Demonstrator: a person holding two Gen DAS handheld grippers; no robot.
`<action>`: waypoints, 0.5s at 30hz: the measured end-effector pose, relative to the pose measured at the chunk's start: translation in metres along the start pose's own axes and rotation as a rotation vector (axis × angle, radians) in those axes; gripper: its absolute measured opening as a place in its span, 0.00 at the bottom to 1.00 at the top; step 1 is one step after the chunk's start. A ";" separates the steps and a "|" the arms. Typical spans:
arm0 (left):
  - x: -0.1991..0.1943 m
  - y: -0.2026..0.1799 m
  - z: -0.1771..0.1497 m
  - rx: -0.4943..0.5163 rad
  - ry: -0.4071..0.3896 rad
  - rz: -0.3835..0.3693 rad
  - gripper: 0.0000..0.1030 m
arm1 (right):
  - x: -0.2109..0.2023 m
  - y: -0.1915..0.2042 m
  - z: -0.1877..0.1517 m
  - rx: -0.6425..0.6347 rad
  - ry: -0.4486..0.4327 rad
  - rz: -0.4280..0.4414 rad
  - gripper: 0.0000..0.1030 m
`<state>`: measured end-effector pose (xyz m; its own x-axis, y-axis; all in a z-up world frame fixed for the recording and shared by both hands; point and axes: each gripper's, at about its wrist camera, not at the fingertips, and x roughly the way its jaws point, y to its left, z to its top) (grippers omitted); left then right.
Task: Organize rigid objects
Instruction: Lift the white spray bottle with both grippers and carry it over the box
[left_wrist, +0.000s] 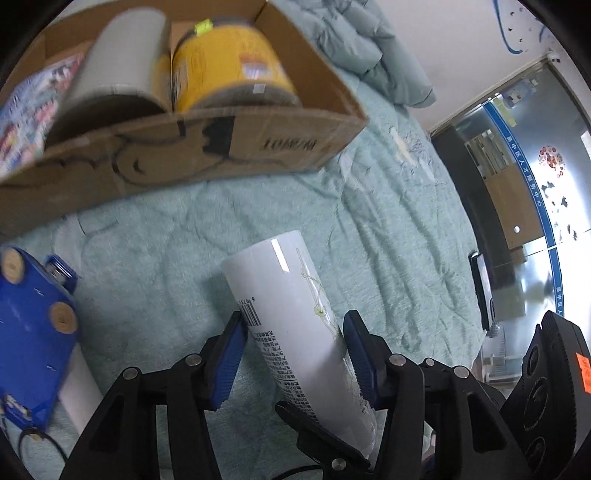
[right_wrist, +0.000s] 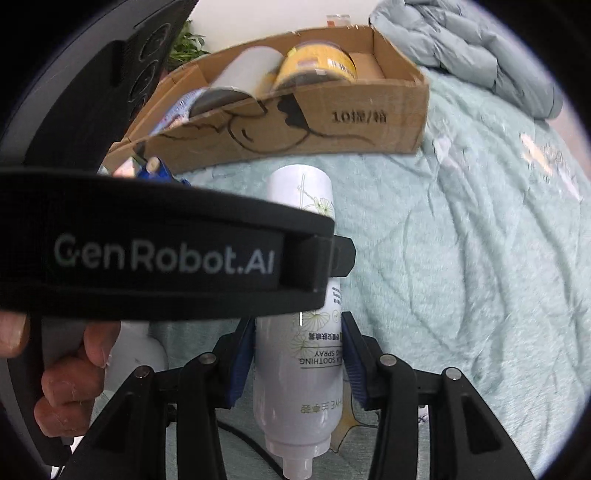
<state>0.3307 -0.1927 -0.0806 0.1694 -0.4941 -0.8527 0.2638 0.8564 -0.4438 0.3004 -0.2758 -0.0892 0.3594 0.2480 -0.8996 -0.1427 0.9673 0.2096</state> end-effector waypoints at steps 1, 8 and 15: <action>-0.012 0.000 0.001 0.009 -0.024 0.001 0.49 | -0.004 0.003 0.003 -0.008 -0.013 -0.002 0.42; -0.090 -0.028 0.021 0.088 -0.211 0.006 0.47 | -0.051 0.028 0.034 -0.068 -0.190 -0.030 0.42; -0.151 -0.055 0.039 0.162 -0.341 -0.020 0.47 | -0.095 0.051 0.058 -0.115 -0.324 -0.093 0.42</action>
<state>0.3280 -0.1707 0.0834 0.4622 -0.5550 -0.6916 0.4126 0.8249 -0.3863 0.3125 -0.2468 0.0295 0.6468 0.1806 -0.7410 -0.1915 0.9789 0.0714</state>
